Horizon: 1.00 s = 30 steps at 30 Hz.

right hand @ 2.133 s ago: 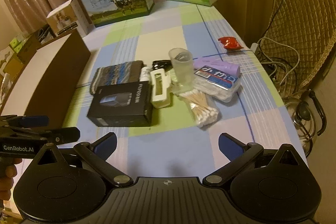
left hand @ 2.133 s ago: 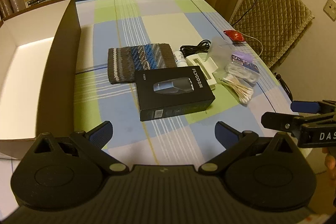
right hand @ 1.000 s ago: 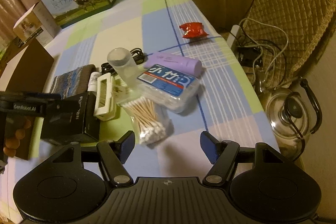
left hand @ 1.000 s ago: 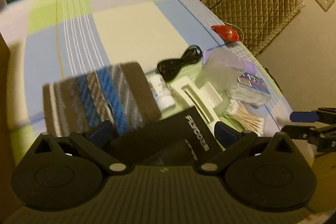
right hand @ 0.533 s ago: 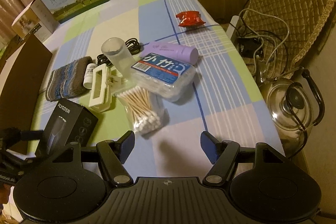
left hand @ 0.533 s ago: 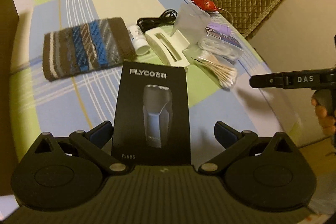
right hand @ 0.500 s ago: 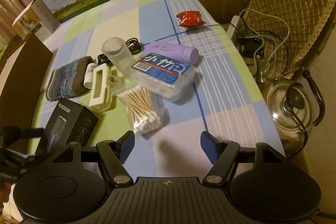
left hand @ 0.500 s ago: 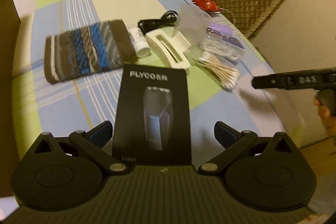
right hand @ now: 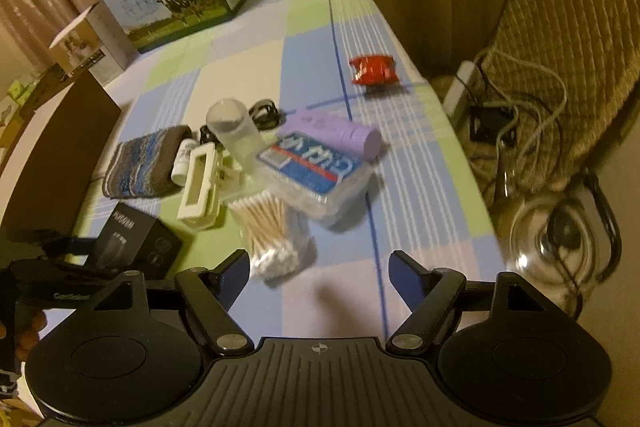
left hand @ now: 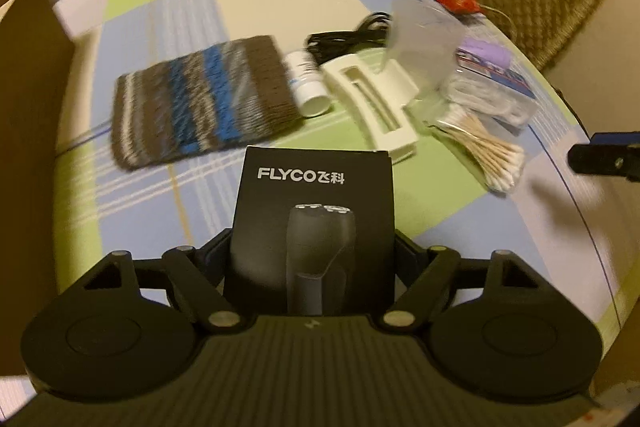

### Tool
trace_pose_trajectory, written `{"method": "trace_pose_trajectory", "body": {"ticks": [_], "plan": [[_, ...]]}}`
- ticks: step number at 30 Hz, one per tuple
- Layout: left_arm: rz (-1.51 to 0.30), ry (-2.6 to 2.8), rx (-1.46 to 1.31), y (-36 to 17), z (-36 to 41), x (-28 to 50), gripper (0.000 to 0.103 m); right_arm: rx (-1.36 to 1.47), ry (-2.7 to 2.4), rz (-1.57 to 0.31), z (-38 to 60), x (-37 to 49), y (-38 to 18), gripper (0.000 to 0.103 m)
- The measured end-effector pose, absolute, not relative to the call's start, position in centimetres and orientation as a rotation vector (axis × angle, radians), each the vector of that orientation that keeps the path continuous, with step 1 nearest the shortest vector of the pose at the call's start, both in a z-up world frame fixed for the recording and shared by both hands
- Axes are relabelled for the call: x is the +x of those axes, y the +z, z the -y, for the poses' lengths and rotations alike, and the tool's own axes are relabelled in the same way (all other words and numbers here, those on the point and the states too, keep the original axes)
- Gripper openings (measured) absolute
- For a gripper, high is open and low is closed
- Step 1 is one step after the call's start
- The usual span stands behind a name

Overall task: Organize objects
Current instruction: 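Grasp the black FLYCO box with left gripper while right gripper grasps red candy packet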

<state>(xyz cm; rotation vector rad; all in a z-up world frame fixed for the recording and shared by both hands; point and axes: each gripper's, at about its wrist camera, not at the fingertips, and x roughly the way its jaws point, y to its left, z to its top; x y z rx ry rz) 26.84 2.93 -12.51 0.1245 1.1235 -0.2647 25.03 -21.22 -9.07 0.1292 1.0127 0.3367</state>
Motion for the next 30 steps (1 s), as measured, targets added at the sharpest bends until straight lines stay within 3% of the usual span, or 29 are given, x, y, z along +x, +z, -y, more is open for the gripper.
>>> {"method": "trace_pose_trajectory", "body": {"ticks": [12,27,29,30], "plan": [[-1.053,0.047,-0.020,-9.9,-7.4,26.9,0.076,-0.034,0.459,-0.866,21.4,34.1,-9.1,0.071],[-1.019,0.244,-0.106,-8.4,-9.3,28.3,0.076,-0.059,0.442,-0.933,22.0,45.0,-13.4,0.043],[-1.016,0.252,-0.112,-8.2,-9.2,28.3,0.076,-0.059,0.438,-0.952,22.0,45.4,-13.9,0.037],[-1.014,0.255,-0.113,-8.1,-9.2,28.2,0.076,-0.057,0.443,-0.956,22.0,45.4,-14.0,0.027]]}}
